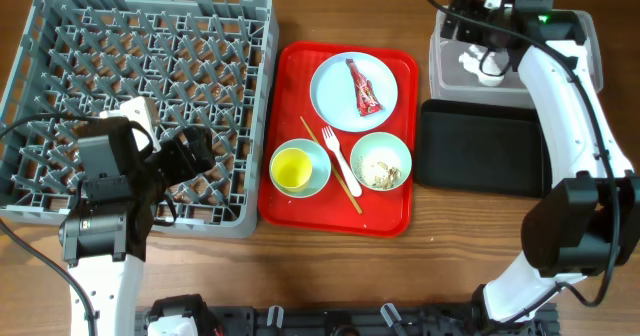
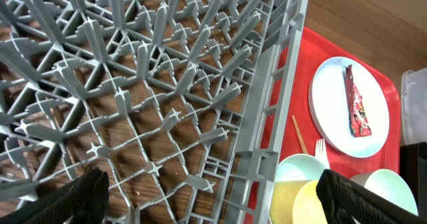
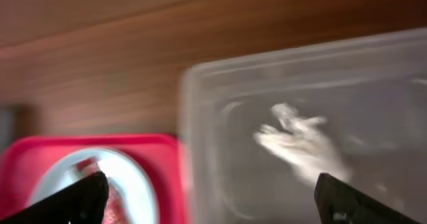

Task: Sort waste into correct bins and load items into the dishwasher rack
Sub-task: 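Carry the tissue to the clear bin and release it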

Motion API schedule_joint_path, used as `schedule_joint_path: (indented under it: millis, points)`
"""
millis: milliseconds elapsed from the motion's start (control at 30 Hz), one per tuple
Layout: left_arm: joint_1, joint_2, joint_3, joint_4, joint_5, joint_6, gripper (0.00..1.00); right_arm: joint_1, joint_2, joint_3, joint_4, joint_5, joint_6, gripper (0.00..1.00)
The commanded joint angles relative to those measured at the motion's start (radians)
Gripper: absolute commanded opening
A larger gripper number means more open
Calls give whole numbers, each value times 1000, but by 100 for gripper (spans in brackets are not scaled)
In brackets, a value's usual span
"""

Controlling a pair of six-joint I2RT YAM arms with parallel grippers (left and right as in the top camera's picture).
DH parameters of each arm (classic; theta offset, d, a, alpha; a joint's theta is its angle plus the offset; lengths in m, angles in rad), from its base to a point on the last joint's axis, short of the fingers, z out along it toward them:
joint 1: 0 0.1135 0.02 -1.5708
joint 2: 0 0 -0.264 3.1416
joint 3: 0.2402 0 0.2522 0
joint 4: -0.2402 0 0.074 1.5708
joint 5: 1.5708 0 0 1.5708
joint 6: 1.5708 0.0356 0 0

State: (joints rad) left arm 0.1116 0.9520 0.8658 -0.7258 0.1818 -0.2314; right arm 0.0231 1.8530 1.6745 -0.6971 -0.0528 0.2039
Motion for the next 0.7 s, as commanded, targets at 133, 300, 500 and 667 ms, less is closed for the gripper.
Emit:
schedule_joint_path:
  millis: [133, 300, 500, 667]
  points:
    - [5, 1, 18, 3, 8, -12, 100, 171, 31, -6, -9, -185, -76, 94]
    - [5, 1, 18, 3, 8, -12, 100, 280, 106, -43, -11, -21, -39, 91]
    - [5, 1, 18, 2, 8, -12, 100, 327, 222, -47, -19, 28, 41, 85]
    - [5, 1, 18, 3, 8, -12, 100, 335, 296, -47, -19, 7, 62, 80]
